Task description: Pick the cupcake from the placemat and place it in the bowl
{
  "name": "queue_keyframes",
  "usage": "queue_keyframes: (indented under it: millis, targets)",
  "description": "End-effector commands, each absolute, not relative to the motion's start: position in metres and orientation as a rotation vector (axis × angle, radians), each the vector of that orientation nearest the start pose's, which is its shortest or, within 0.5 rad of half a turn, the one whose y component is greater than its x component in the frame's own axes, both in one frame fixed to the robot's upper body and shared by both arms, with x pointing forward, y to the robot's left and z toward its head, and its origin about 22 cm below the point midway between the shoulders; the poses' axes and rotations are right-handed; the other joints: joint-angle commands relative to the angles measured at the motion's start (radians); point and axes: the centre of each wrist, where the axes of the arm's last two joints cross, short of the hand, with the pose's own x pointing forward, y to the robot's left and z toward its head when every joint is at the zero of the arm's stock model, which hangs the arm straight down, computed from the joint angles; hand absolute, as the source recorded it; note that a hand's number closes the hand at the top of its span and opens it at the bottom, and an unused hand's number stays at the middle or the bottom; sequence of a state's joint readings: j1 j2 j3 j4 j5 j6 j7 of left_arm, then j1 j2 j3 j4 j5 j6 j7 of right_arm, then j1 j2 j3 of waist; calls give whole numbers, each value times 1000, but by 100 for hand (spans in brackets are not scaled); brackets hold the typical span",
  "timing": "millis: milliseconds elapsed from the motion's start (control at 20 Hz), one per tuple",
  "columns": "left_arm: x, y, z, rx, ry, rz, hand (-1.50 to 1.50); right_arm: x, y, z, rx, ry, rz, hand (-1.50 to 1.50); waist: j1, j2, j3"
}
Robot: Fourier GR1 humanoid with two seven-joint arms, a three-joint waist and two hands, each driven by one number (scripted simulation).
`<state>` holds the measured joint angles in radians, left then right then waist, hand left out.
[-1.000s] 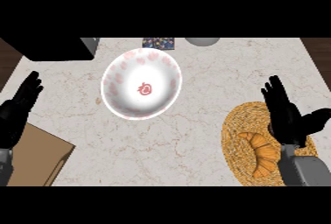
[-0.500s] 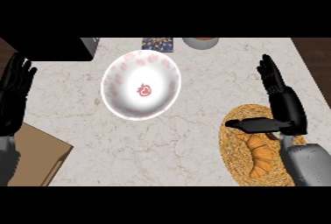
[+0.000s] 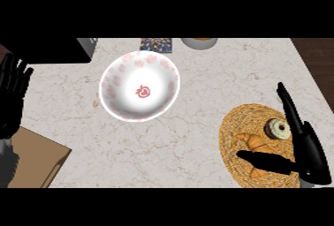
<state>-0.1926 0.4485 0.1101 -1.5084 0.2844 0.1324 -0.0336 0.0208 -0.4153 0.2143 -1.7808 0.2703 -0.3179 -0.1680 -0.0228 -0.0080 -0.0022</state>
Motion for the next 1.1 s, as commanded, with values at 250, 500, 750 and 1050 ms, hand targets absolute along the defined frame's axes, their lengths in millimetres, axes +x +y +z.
queue_keyframes:
  millis: [250,500,750,1050]
  targets:
    - [284,335,83,242,-1775,35,0,189,-286,141,-855,-1577,741,-150,1,0,-2]
    - [286,342,85,264,-1782,45,0,178,-295,167,-826,-1275,980,-150,5,4,-2]
    - [295,336,86,237,-1775,39,0,180,-298,194,-773,-1096,1150,-150,14,7,0]
    - [309,329,103,252,-1792,32,0,188,-305,191,-762,-1030,1146,-150,17,8,2]
